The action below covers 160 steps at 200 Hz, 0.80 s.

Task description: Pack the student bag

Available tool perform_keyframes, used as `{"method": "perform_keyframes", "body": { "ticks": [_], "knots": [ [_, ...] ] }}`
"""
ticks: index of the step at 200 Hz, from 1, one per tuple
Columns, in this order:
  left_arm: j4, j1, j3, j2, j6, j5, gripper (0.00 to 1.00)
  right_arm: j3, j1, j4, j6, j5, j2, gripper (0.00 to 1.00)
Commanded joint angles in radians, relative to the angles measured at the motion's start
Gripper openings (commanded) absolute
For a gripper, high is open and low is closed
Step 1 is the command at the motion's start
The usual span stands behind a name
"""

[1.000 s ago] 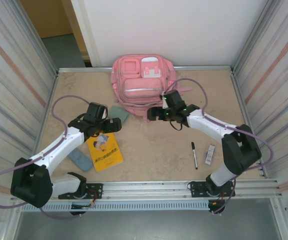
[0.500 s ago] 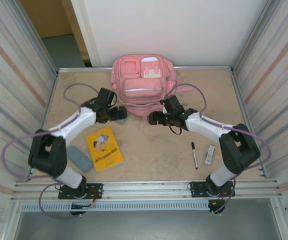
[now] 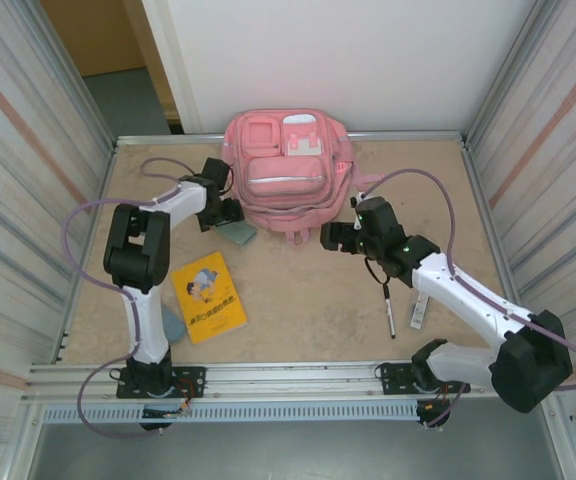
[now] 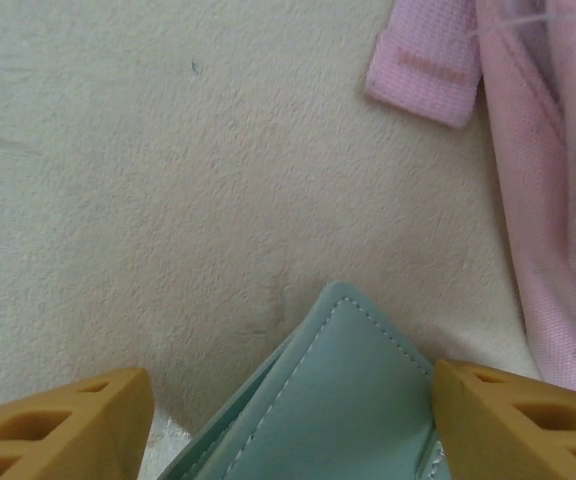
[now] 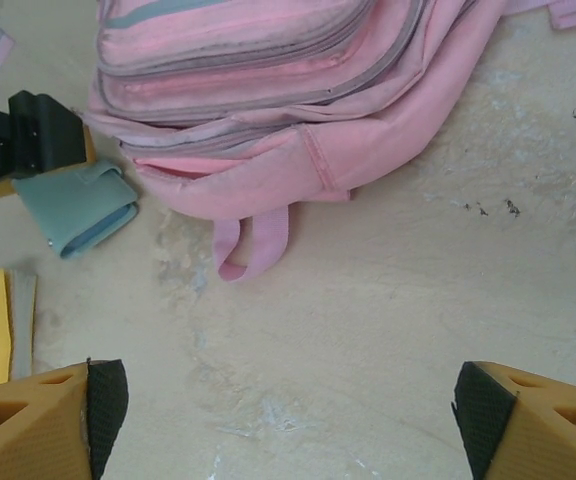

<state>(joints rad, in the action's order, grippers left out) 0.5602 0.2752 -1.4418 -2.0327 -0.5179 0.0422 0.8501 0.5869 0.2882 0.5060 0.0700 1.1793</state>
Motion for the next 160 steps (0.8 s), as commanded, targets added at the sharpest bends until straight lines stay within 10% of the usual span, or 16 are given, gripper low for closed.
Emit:
{"method": "perform_keyframes", "body": {
  "ticks": [1,46,86,111,160],
  "knots": [
    [0.105,0.0,0.011,-0.003,0.0,0.15,0.68,-0.029,-0.006,0.006,-0.012,-0.01,-0.031,0.87],
    [0.17,-0.138,0.152,0.121,-0.015,0.334,0.62,-0.071,0.022,-0.03,0.029,-0.048,0.001,0.86],
    [0.126,-0.336,0.258,0.259,-0.031,0.212,0.63,-0.034,0.035,-0.03,0.061,-0.024,0.125,0.87],
    [0.086,-0.342,0.296,0.338,0.009,0.145,0.84,0.052,-0.015,-0.031,0.078,-0.071,0.248,0.87],
    [0.102,-0.205,0.292,0.476,0.091,0.0,0.92,0.217,-0.193,-0.099,0.195,-0.251,0.46,0.86]
  ]
}}
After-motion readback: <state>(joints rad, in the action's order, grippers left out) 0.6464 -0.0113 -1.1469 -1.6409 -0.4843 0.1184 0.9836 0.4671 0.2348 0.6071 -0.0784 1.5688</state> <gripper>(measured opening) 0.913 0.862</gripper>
